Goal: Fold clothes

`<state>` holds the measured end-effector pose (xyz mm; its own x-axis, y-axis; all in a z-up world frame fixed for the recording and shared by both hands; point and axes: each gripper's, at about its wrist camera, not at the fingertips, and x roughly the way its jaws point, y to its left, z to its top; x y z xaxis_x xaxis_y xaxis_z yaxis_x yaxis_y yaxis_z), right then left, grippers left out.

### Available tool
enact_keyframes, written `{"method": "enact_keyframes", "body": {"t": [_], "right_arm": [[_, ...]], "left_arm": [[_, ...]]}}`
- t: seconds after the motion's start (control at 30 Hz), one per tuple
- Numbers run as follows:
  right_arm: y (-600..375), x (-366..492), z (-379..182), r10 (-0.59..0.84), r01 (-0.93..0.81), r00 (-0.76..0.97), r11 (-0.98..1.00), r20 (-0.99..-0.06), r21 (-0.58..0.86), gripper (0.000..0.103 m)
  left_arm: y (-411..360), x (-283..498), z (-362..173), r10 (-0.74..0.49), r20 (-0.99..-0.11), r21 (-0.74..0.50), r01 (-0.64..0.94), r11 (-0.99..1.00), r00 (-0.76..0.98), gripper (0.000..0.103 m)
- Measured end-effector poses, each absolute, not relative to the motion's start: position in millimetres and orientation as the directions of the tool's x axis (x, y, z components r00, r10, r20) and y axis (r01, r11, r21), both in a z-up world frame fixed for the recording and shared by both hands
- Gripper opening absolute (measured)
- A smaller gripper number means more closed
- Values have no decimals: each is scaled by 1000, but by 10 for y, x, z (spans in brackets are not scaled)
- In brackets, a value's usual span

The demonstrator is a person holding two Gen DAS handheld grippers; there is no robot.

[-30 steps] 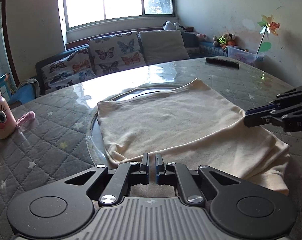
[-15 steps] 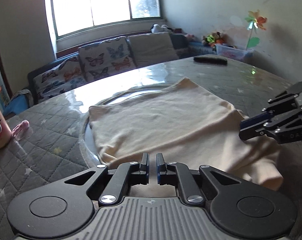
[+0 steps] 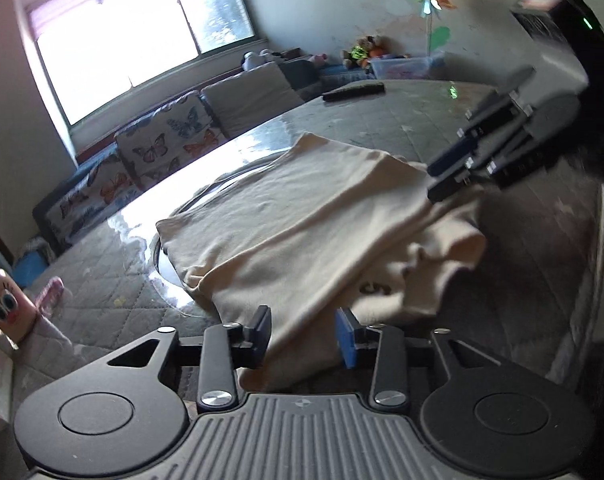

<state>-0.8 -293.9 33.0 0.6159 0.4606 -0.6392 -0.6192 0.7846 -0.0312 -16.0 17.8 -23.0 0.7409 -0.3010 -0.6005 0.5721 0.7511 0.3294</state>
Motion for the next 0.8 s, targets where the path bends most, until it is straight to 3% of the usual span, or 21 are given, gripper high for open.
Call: {"method": "enact_keyframes", "body": {"t": [0.3, 0.53, 0.57, 0.63, 0.73, 0.8], "right_arm": [[-3004, -242, 395, 456, -654, 604, 752, -654, -80, 45], [-3020, -372, 336, 452, -690, 582, 714, -676, -117, 49], [-3017, -386, 329, 450, -693, 583, 710, -677, -125, 50], [-3012, -418, 320, 449, -700, 583, 700, -677, -139, 54], [-3006, -485, 312, 453, -717, 588, 675, -670, -173, 58], [-2992, -496, 311, 460, -727, 589, 660, -665, -188, 62]], "left_arm": [[69, -341, -368, -323, -590, 421, 623, 659, 740, 47], [-36, -294, -411, -346, -568, 429, 628, 650, 746, 47], [-57, -287, -421, -352, -566, 429, 631, 647, 746, 45], [-77, -258, -407, -369, -565, 406, 638, 654, 738, 24], [-70, -171, -341, -378, -557, 363, 626, 690, 739, 11], [-52, -79, -262, -388, -552, 320, 616, 720, 739, 10]]}}
